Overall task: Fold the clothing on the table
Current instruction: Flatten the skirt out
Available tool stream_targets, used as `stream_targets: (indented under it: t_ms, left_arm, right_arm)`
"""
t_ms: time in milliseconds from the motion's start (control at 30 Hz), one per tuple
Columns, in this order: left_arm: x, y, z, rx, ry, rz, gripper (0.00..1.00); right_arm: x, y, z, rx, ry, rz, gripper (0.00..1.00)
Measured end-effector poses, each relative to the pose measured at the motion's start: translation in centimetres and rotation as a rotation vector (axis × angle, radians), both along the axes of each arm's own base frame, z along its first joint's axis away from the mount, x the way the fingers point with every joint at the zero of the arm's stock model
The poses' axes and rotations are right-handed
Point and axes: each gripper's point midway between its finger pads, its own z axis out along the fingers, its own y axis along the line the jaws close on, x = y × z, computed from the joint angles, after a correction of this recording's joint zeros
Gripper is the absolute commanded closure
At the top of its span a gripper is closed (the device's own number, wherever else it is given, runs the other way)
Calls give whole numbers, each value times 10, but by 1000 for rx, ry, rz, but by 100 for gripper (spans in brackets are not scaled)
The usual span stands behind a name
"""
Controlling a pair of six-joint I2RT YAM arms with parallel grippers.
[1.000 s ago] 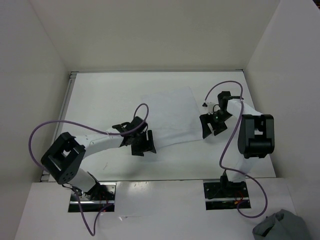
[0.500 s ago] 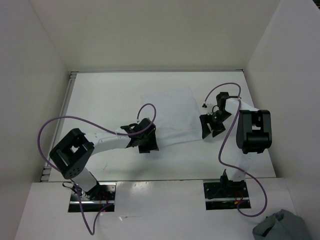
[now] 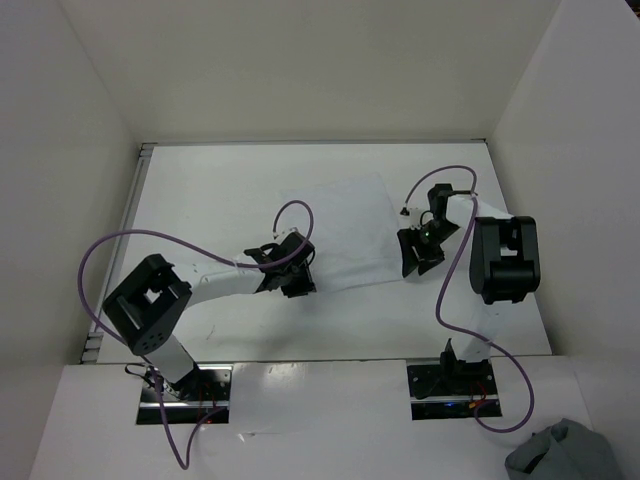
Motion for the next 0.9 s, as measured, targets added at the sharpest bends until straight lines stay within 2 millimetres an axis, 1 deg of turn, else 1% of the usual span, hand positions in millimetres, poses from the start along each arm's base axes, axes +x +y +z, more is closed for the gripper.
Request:
stream_targets:
  t_ms: [133,167,233,267,300,367,400,433,567,667,700,767,900]
  left_arm:
    - [0,0,-8,10,11,1,76]
    - [0,0,-9,12,13,1,76]
    - [0,0,-10,13,13,1,80]
    - [0,0,-9,12,13,1,85]
    - [0,-1,-9,12,12,1,87]
    - [1,-1,-9,11,12,1,93]
    - [1,-1,-9,10,11,1,97]
    - [1,-1,-9,11,10,-1,100]
    - [1,-1,-8,11,5,-6,100]
    - [-2,4,-1,8,-9,-5,100]
    - [-3,7,6,7,-23,-1,100]
    - [-4,13,26,-5,-65,8,100]
    - [-10,24,85,-81,-193,24,100]
  right_arm:
    - [-1,4,-2,0,9,5,52]
    - [-1,5,-2,-1,11,8,58]
    - [-2,8,-4,-2,16,16,60]
    - [-3,10,-4,-1,20,22,63]
    - [-3,11,-5,-2,19,27,79]
    - [-3,13,-6,-4,18,40,92]
    - [-3,14,-7,-4,20,42,100]
    - [-3,14,-7,-4,22,43,100]
    - [-4,15,-7,-1,21,47,100]
    - [-4,15,2,4,-10,76,100]
    - [-3,15,9,4,-31,91,100]
    - [-4,14,26,2,-80,119,100]
    - [-11,12,66,-1,-166,177,100]
